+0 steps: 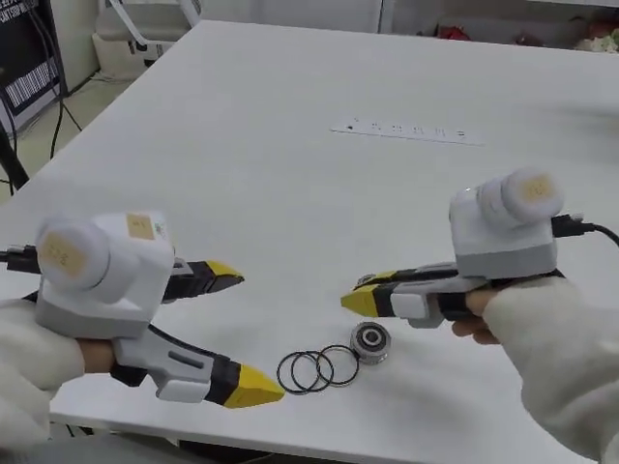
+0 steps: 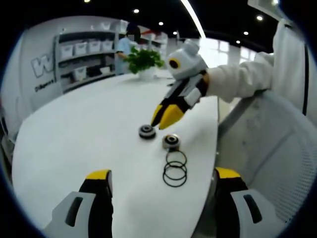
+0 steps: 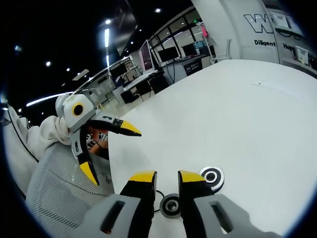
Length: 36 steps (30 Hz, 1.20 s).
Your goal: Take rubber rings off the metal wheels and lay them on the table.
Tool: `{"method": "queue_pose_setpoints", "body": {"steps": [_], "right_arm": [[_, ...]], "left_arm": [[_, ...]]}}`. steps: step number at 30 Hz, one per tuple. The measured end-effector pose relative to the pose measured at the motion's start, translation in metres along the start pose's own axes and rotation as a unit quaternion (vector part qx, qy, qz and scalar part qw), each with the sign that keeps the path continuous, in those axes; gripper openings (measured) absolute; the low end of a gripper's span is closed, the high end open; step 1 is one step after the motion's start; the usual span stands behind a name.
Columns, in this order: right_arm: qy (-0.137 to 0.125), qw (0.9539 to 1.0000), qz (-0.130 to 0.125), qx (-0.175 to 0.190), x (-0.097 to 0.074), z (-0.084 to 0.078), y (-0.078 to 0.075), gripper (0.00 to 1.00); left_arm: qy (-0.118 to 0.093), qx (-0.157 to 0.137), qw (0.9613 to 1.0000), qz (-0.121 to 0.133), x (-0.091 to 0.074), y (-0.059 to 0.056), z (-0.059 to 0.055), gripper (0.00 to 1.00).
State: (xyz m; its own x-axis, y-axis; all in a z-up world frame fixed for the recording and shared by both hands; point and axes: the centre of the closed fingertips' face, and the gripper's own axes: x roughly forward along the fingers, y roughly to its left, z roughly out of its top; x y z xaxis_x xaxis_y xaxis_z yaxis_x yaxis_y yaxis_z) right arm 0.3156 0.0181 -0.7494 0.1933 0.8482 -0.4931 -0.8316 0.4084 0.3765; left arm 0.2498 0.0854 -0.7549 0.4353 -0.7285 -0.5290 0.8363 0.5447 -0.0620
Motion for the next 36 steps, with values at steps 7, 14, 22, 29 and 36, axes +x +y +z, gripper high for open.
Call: {"method": "queue_pose_setpoints", "body": {"steps": [7,14,22,29,36], "right_arm": [[-0.045,0.9987,-0.022,0.008,-0.022,0.013,-0.019,0.17],[-0.056,0.9977,-0.038,0.005,-0.03,0.012,-0.035,0.16],[-0.034,0.9983,-0.045,-0.011,-0.025,-0.007,-0.046,0.16],[-0.012,0.9988,-0.046,-0.01,-0.021,-0.023,-0.05,0.17],[0.008,0.9986,-0.048,-0.019,-0.017,-0.033,-0.052,0.18]], "left_arm": [[-0.018,-0.004,0.9998,-0.003,-0.001,0.002,0.011,0.85],[-0.042,0.015,0.999,-0.007,-0.004,0.004,0.037,0.85],[-0.051,0.05,0.9974,-0.009,-0.005,0.015,0.07,0.79],[-0.07,0.083,0.994,-0.016,0.006,0.023,0.101,0.76],[-0.065,0.107,0.9918,-0.026,0.033,0.029,0.112,0.73]]}}
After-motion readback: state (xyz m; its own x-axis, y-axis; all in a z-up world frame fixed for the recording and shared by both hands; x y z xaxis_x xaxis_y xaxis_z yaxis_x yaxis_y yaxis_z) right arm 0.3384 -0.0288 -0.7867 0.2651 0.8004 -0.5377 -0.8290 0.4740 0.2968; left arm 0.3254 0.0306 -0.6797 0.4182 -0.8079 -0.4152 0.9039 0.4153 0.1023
